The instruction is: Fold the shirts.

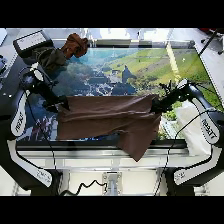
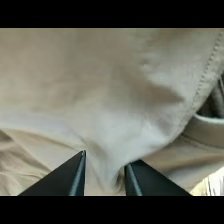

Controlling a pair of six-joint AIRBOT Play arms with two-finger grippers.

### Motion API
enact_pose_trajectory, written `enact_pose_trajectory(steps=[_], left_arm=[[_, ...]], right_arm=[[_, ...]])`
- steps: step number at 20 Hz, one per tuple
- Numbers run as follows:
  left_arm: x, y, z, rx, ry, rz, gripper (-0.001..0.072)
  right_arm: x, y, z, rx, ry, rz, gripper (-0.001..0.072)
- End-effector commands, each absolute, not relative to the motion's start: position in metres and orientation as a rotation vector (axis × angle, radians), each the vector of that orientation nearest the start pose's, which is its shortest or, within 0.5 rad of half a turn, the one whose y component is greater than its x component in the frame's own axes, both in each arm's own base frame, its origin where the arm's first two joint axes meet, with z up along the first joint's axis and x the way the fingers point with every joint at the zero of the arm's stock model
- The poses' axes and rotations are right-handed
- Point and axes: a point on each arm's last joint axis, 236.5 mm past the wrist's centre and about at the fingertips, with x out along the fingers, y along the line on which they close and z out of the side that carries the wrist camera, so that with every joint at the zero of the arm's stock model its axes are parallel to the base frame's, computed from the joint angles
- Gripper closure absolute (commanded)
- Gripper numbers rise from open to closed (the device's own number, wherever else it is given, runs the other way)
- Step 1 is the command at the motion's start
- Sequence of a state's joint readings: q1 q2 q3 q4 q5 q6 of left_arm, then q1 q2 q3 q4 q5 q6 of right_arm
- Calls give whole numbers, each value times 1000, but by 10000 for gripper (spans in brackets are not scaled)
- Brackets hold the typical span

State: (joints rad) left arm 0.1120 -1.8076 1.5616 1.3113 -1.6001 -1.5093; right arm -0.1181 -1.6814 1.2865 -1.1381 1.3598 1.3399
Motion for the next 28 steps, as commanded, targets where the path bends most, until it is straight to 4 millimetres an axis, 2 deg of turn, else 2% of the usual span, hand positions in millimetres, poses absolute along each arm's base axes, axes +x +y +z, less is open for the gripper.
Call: enact_pose_trajectory(steps=[1,2,4,6,8,9,11,13,15,16,19,21,23,28], left_arm=[[386,-20,-61,-302,1777,-186,11],[393,-16,-53,-295,1739,-175,11],[408,6,-26,-251,1634,-118,13],[416,28,8,-247,1528,-69,13],[409,56,40,-269,1454,-13,13],[401,70,53,-302,1420,15,13],[379,85,65,-371,1391,45,13],[342,93,56,-403,1433,59,13],[299,90,31,-426,1512,45,13],[283,87,17,-454,1528,57,13],[255,75,-20,-499,1566,75,15],[245,69,-34,-517,1598,73,15],[241,68,-37,-516,1611,66,16],[241,68,-37,-516,1609,66,16]], right_arm=[[383,36,-67,268,1557,285,404],[388,21,-54,193,1514,244,404],[391,-24,-21,11,1445,111,397],[386,-71,12,-90,1385,-41,318],[369,-95,28,-5,1382,-100,294],[359,-100,30,73,1394,-101,293],[339,-104,31,240,1412,-70,287],[317,-103,21,389,1425,-24,287],[302,-90,6,511,1412,29,287],[293,-82,-5,552,1415,58,287],[258,-57,-39,610,1508,116,287],[248,-43,-54,651,1524,142,287],[253,-32,-55,690,1489,176,287],[255,-29,-53,704,1484,186,287]])
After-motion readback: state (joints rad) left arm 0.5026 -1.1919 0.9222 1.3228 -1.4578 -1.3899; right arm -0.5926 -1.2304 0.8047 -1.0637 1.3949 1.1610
